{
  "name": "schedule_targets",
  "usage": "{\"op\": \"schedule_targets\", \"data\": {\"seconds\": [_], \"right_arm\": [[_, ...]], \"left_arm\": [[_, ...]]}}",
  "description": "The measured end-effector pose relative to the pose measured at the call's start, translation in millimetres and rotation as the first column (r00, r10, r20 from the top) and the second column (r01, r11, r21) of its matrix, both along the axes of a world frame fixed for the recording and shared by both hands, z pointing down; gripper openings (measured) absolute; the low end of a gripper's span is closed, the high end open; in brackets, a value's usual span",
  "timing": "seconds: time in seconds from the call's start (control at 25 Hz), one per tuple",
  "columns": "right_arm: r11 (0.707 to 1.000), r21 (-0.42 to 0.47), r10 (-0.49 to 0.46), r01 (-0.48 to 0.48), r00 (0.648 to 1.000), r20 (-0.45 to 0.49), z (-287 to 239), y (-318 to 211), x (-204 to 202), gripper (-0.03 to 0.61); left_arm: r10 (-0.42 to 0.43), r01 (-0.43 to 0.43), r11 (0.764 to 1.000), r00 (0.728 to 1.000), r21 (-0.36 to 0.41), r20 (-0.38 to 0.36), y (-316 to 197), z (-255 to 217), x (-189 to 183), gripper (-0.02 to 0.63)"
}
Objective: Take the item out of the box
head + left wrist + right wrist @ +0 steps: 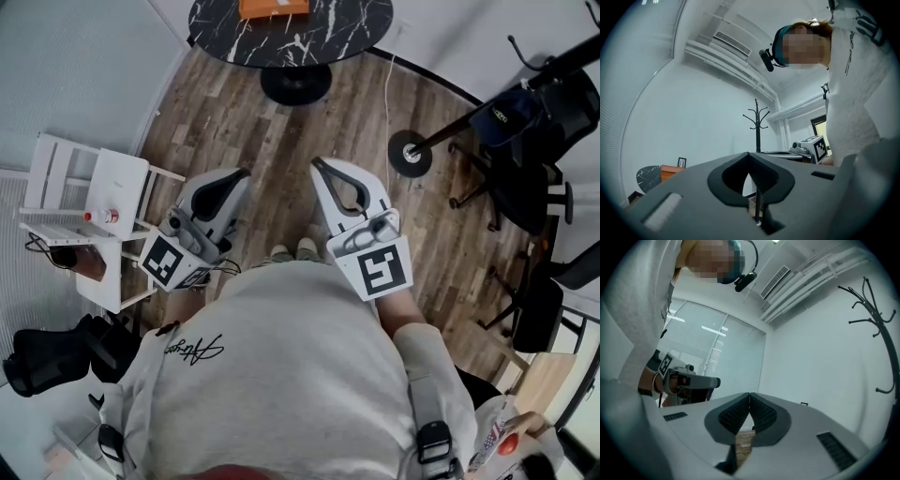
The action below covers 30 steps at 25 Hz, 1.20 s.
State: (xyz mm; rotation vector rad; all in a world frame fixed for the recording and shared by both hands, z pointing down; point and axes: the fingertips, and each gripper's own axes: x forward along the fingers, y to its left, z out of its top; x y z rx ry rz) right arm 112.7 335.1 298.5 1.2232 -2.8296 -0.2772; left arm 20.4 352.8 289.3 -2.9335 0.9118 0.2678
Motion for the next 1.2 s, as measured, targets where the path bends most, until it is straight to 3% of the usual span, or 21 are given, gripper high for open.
{"op": "schedule_targets", "data": {"seconds": [0.4, 0.64, 1.2], "right_arm": [[0.999, -0.028, -0.042, 0.043, 0.999, 0.034, -3.0, 0.2, 15.3, 0.009], [0.999, -0.024, -0.027, 0.028, 0.999, 0.036, 1.4, -1.7, 19.2, 0.009], [1.0, -0.001, 0.018, -0.018, 0.999, 0.034, -1.0, -47.8, 18.3, 0.009]], "left_arm": [[-0.039, 0.04, 0.998, 0.999, 0.04, -0.027, 8.2, -10.0, 20.3, 0.003], [-0.068, 0.069, 0.998, 0.997, 0.004, -0.038, 5.8, -3.1, 14.4, 0.002], [-0.041, 0.041, 0.999, 0.999, 0.003, -0.024, -36.2, 0.9, 9.4, 0.002]]}}
